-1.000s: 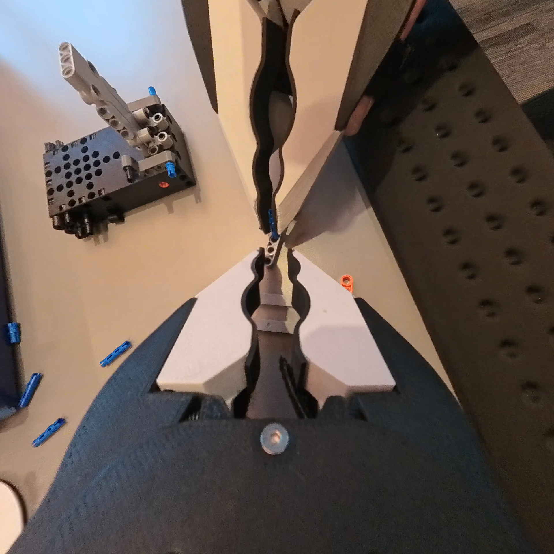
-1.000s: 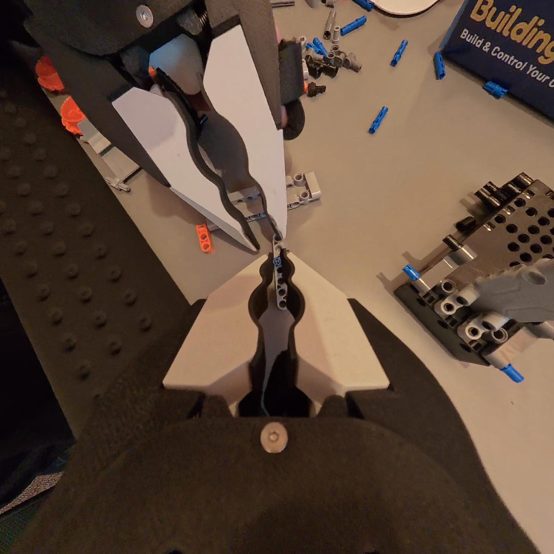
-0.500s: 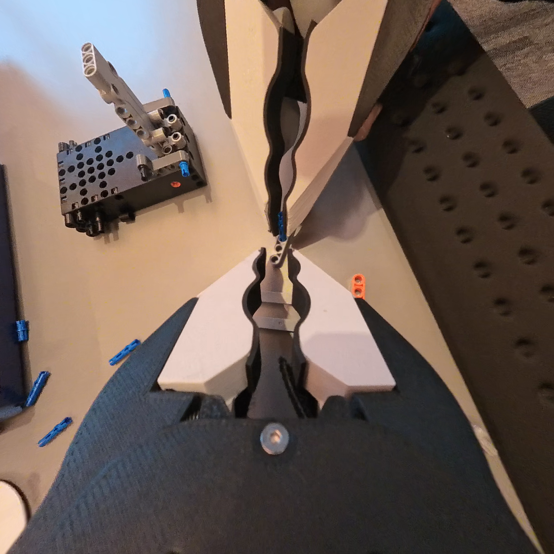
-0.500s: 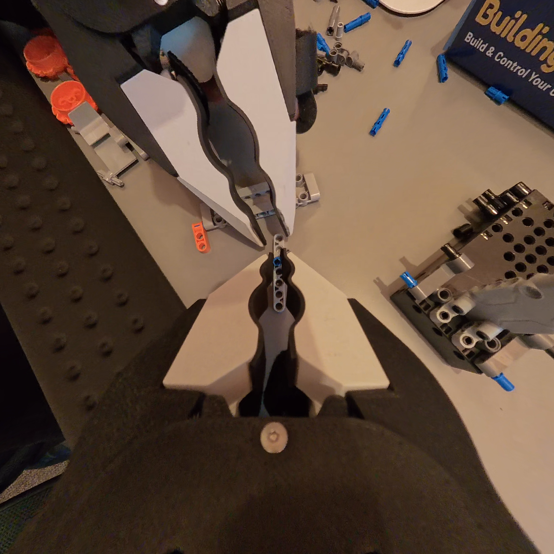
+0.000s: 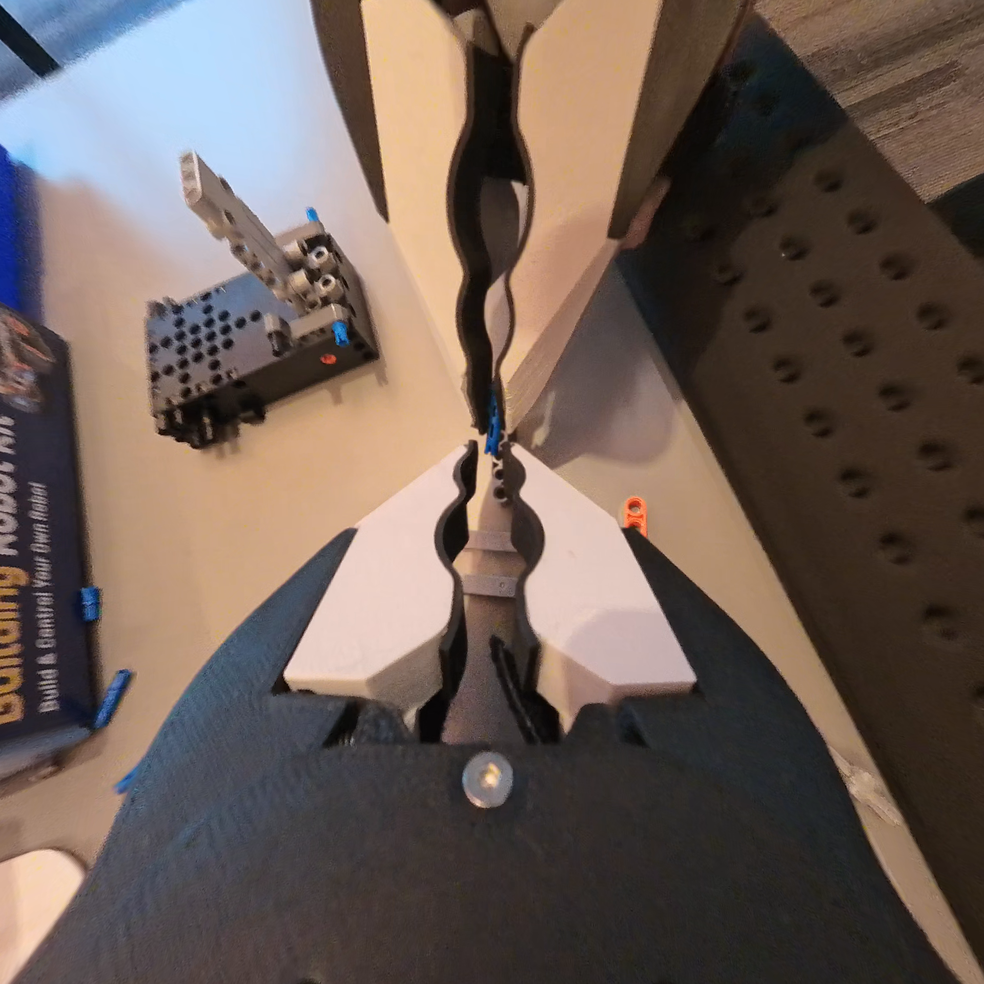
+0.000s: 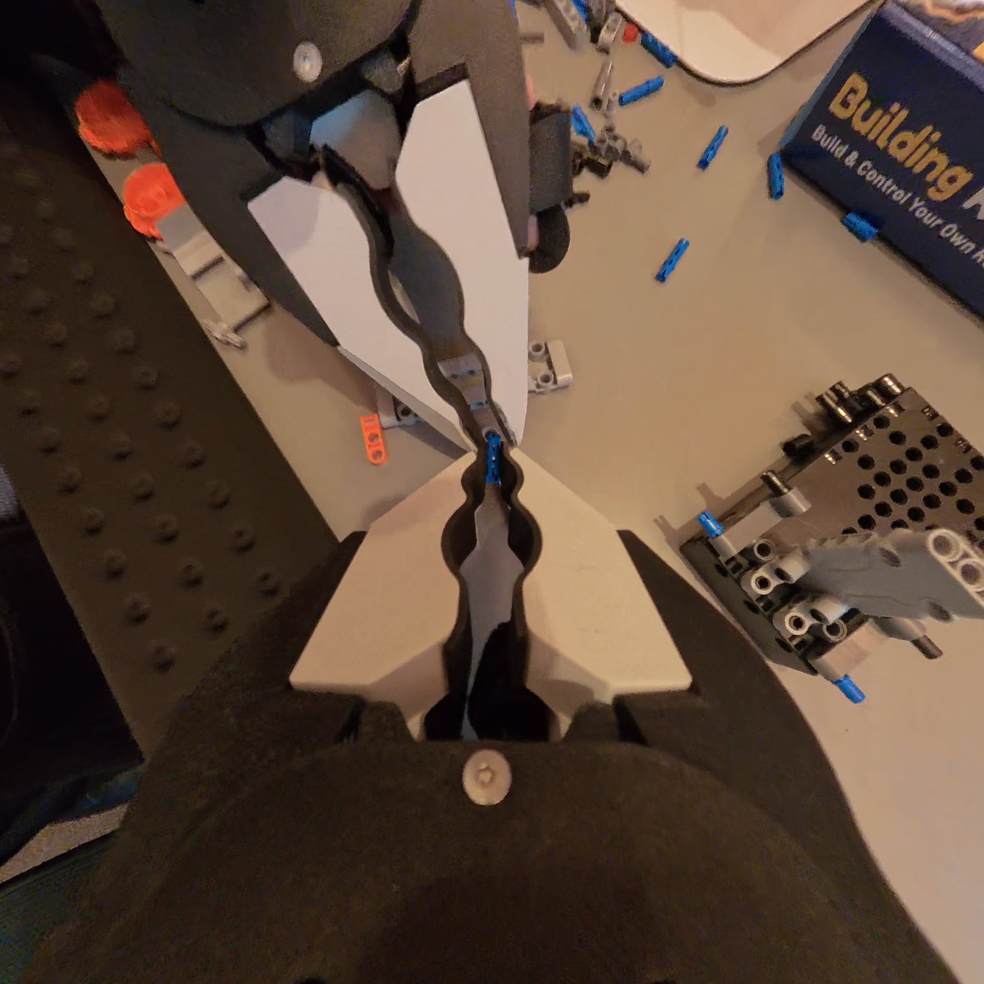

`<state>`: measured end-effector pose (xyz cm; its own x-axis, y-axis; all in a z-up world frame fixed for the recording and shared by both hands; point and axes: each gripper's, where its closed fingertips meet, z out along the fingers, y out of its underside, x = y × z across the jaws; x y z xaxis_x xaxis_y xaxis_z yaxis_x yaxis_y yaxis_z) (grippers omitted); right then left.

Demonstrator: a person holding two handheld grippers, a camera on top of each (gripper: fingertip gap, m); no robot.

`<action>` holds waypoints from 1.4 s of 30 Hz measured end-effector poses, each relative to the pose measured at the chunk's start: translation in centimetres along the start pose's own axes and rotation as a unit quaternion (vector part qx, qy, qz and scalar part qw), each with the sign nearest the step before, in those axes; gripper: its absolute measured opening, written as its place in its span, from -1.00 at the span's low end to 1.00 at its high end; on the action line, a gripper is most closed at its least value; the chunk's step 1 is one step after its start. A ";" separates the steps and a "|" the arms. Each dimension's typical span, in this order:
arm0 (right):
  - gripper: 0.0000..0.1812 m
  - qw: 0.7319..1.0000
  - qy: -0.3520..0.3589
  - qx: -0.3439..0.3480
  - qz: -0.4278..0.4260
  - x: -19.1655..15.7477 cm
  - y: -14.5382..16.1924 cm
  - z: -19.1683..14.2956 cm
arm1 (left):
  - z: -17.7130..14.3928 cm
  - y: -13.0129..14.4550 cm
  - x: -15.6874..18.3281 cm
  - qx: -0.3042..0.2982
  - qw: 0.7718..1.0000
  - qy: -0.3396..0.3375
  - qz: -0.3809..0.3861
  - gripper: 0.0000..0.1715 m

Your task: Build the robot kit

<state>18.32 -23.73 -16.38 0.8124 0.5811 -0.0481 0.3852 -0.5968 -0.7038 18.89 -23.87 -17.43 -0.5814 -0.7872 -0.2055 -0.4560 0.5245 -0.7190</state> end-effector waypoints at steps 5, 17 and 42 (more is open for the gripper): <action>-0.96 0.998 -0.012 0.057 0.025 -0.3 -1.7 -1.2 | -0.8 -1.2 -0.4 0.019 0.997 -0.057 0.042 -0.98; -0.96 0.985 0.004 0.167 0.031 -0.7 -4.5 -4.0 | -3.7 -4.4 -0.9 0.102 0.991 -0.084 0.005 -0.98; -0.97 0.998 0.013 -0.017 -0.059 0.6 0.9 0.9 | 0.8 1.7 0.0 -0.036 0.999 -0.013 -0.030 -0.90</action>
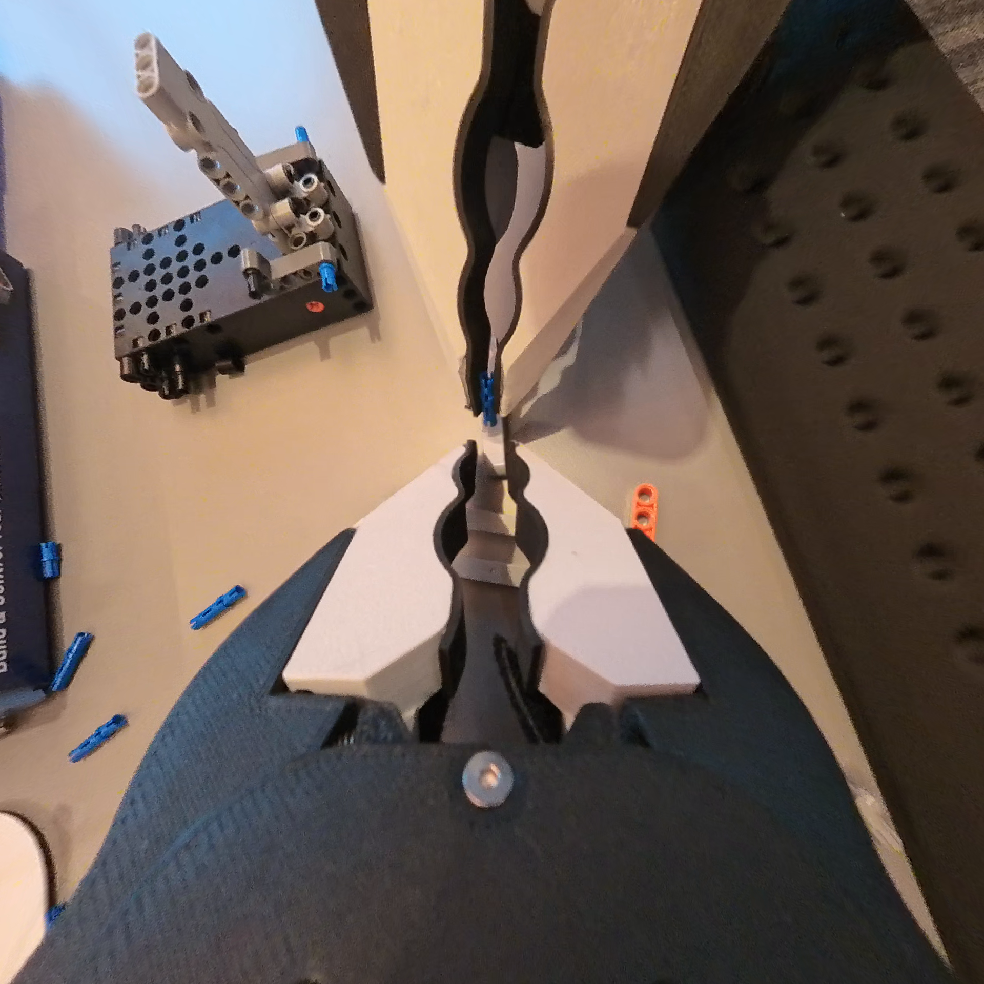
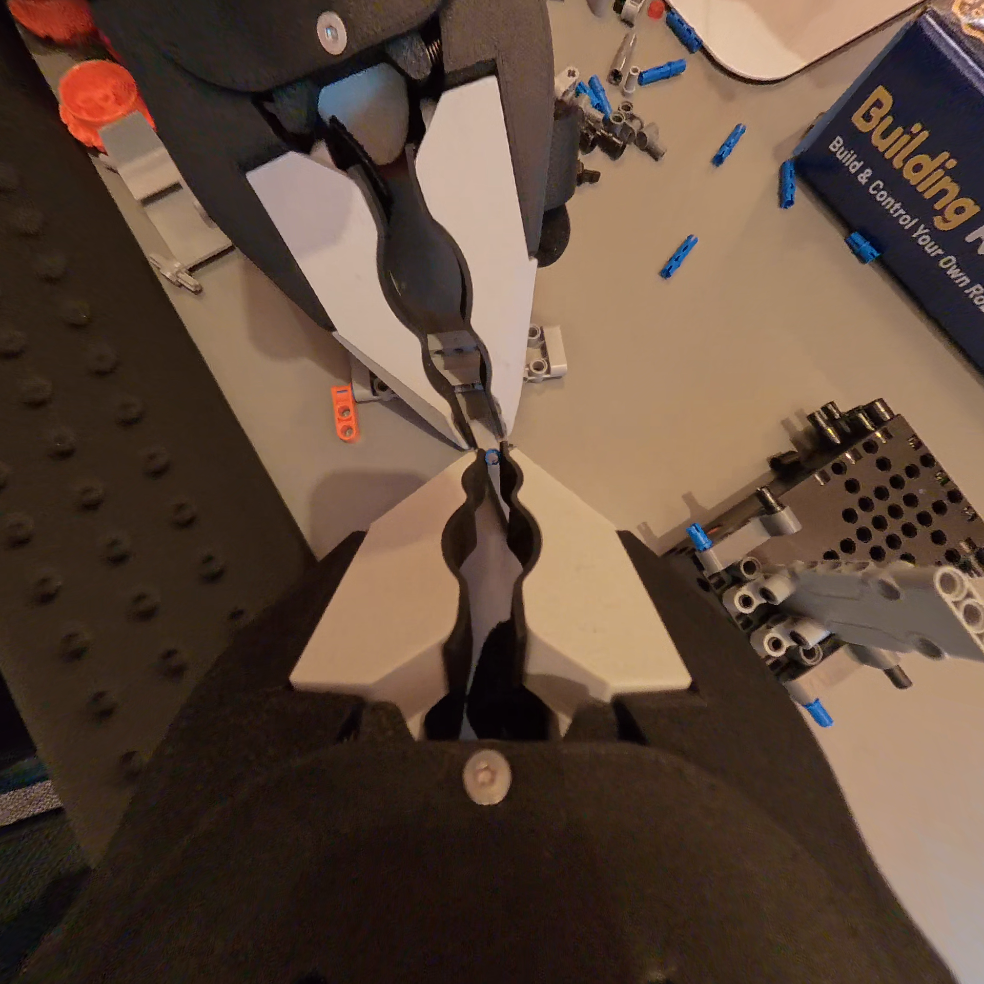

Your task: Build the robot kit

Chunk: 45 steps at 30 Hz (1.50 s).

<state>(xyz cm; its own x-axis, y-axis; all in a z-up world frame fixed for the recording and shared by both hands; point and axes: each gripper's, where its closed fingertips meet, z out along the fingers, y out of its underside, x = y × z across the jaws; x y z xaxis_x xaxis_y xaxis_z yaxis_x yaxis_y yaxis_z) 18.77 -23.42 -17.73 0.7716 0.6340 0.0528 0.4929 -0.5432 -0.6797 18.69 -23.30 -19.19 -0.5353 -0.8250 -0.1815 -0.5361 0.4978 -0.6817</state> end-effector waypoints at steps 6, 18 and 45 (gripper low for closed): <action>-0.97 1.000 -0.005 -0.007 -0.002 0.1 0.4 -0.1 | 0.3 0.1 0.3 -0.008 1.000 0.014 -0.007 -0.93; -0.97 1.000 0.017 0.011 0.018 0.7 0.4 -0.4 | 0.2 0.1 -0.3 -0.033 0.987 -0.079 0.139 -0.94; -0.97 0.999 -0.018 0.014 0.023 -1.3 1.2 -0.7 | -0.4 0.0 1.0 -0.051 0.929 -0.155 0.332 -0.93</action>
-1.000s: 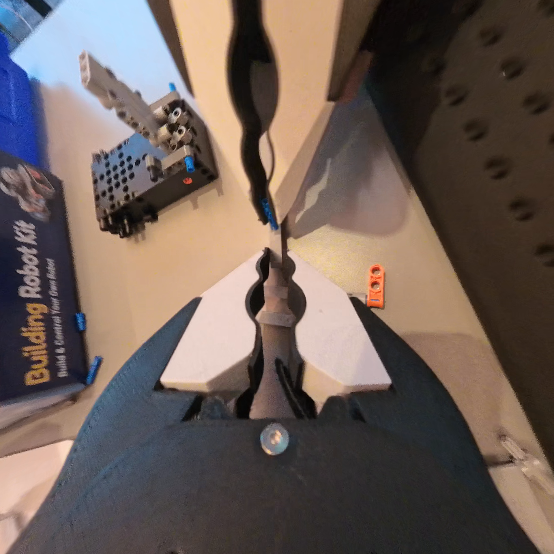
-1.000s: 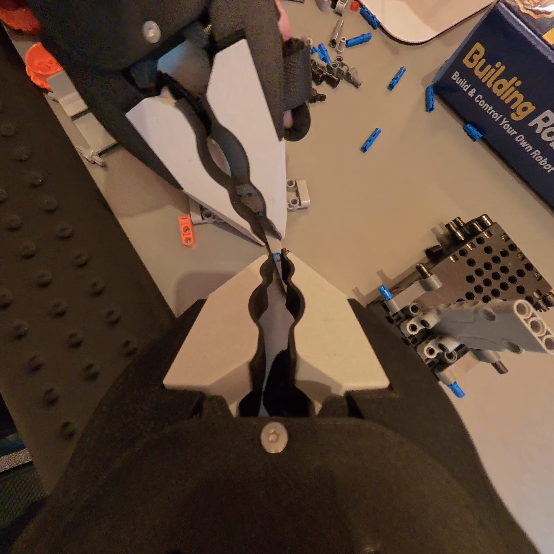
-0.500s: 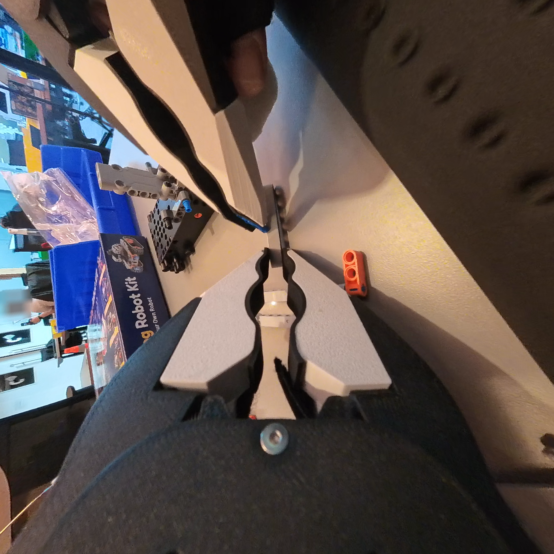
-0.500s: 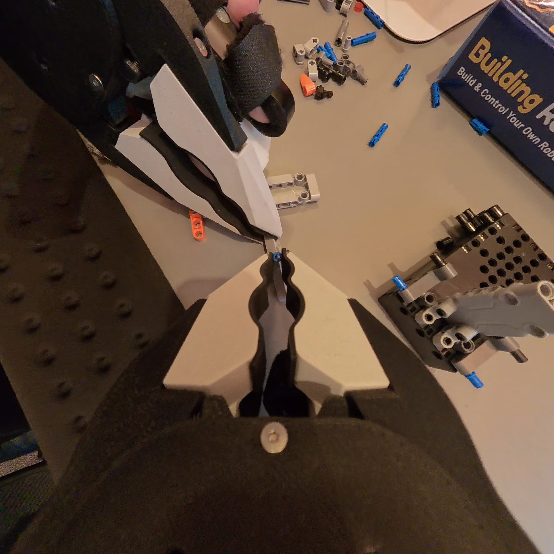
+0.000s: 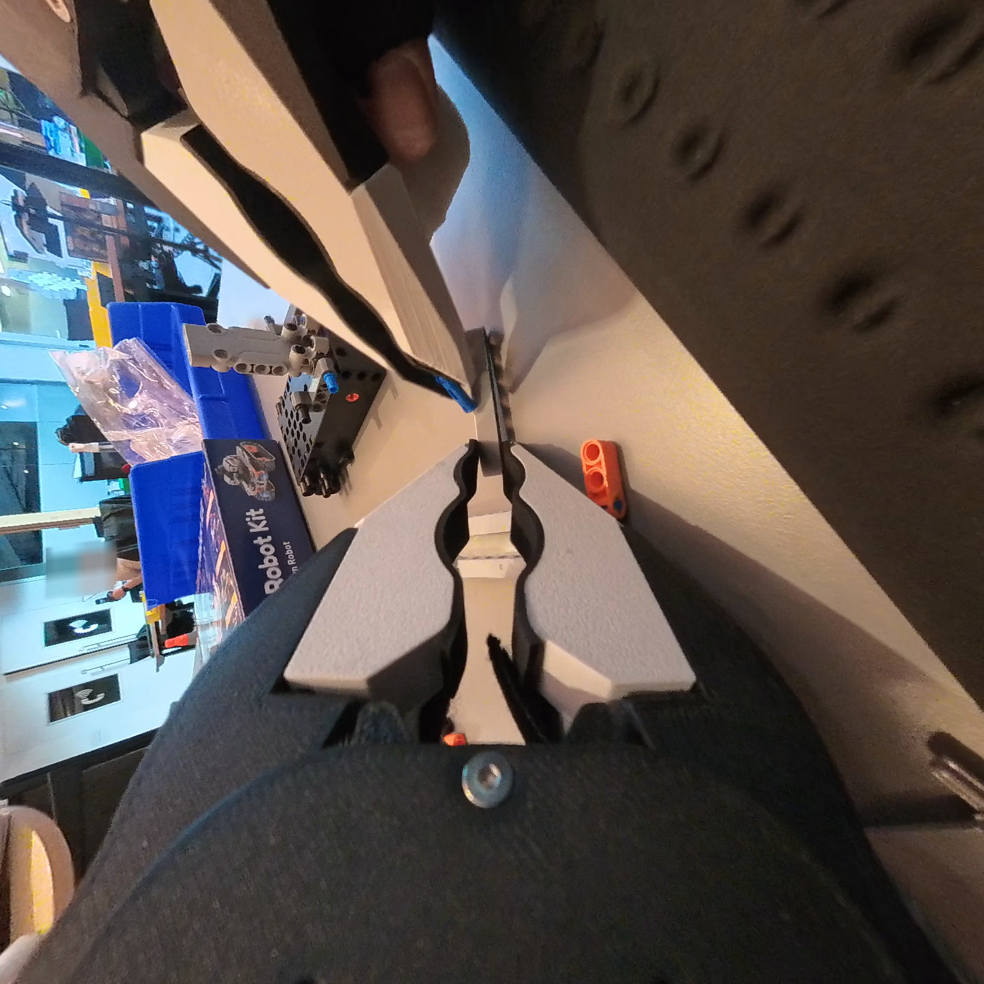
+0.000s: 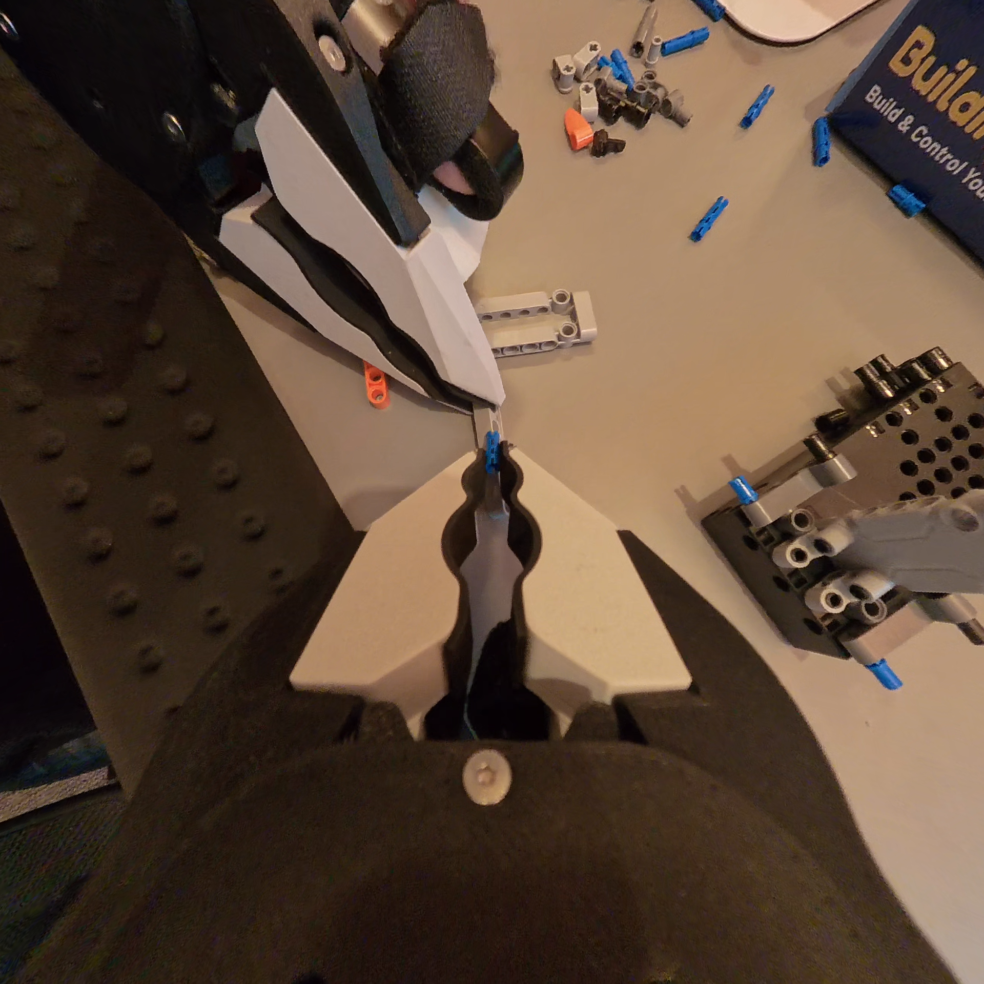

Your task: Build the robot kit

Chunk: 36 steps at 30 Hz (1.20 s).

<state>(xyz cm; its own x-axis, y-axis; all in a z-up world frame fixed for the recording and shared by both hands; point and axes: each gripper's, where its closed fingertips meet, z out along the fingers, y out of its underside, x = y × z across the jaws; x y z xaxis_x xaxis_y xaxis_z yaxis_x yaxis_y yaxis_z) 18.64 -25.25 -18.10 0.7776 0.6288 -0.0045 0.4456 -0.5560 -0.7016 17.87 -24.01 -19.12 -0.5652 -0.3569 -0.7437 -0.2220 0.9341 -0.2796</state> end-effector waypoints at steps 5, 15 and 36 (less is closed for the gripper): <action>-0.96 1.000 -0.006 -0.011 -0.005 -0.2 0.4 0.2 | -0.3 -0.4 0.0 0.018 1.000 0.000 -0.013 -0.97; -0.97 1.000 -0.003 0.021 0.008 0.2 -0.2 -0.6 | -1.1 0.7 -1.0 0.035 0.989 0.033 -0.140 -0.89; -0.97 1.000 0.000 0.021 -0.005 -0.9 -0.3 -1.6 | -0.3 -1.5 0.2 0.060 0.901 0.239 -0.358 -0.93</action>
<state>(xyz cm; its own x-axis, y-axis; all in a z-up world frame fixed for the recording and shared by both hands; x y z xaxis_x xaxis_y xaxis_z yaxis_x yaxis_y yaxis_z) 18.50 -26.45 -16.75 0.7731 0.6343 0.0029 0.4349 -0.5268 -0.7303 17.86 -25.45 -18.72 -0.5948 -0.8038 -0.0087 -0.5945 0.4472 -0.6683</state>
